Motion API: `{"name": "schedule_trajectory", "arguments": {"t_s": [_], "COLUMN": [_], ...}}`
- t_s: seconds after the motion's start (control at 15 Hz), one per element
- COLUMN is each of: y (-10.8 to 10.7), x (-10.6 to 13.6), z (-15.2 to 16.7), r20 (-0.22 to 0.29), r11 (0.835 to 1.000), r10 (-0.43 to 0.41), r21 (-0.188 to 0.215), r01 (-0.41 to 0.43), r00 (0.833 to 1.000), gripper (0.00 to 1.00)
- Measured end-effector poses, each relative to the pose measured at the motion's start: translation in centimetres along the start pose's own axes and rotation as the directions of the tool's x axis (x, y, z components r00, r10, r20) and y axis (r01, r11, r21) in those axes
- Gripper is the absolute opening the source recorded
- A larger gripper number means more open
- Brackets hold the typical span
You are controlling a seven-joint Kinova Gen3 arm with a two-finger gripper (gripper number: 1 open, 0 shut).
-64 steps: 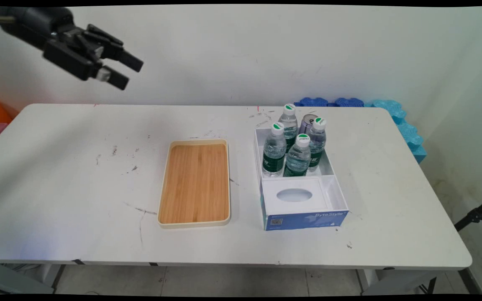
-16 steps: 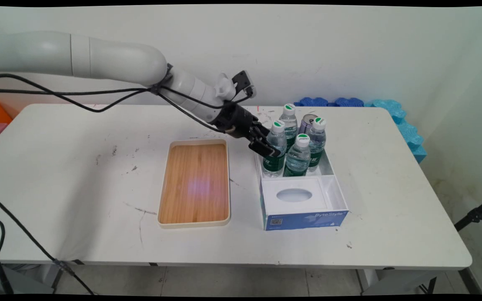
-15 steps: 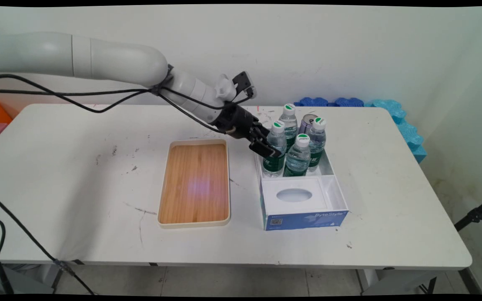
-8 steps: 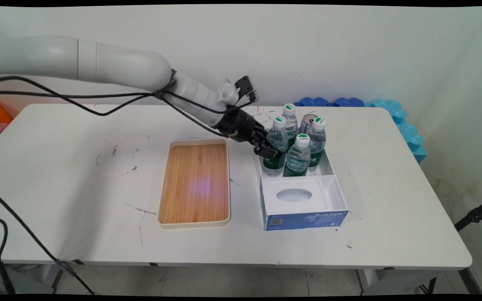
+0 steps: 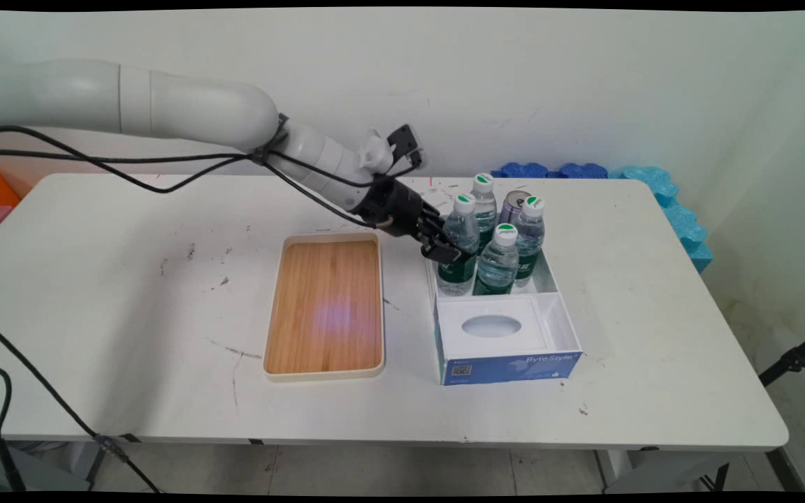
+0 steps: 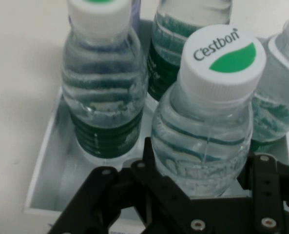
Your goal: Place the picked object on the tray
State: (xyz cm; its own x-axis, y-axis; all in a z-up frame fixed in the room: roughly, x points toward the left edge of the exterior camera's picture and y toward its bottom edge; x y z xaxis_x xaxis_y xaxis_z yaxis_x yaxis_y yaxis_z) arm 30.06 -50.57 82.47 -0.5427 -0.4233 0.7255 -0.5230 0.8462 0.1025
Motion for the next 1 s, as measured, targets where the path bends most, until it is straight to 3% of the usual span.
{"name": "schedule_trajectory", "arguments": {"t_s": [0.53,0.73,1.0], "y": [-0.8,-0.4,0.5], "x": [3.4,3.9,2.8], "z": [-7.3,-11.2,-16.0], "r20": [-0.091,-0.099,-0.092], "r11": [1.000,0.999,0.996], "r10": [0.021,0.038,0.074], "r21": [0.020,0.003,-0.034], "r01": [-0.020,-0.037,-0.078], "r00": [0.996,0.994,0.993], "gripper": [0.00,0.00,0.00]}}
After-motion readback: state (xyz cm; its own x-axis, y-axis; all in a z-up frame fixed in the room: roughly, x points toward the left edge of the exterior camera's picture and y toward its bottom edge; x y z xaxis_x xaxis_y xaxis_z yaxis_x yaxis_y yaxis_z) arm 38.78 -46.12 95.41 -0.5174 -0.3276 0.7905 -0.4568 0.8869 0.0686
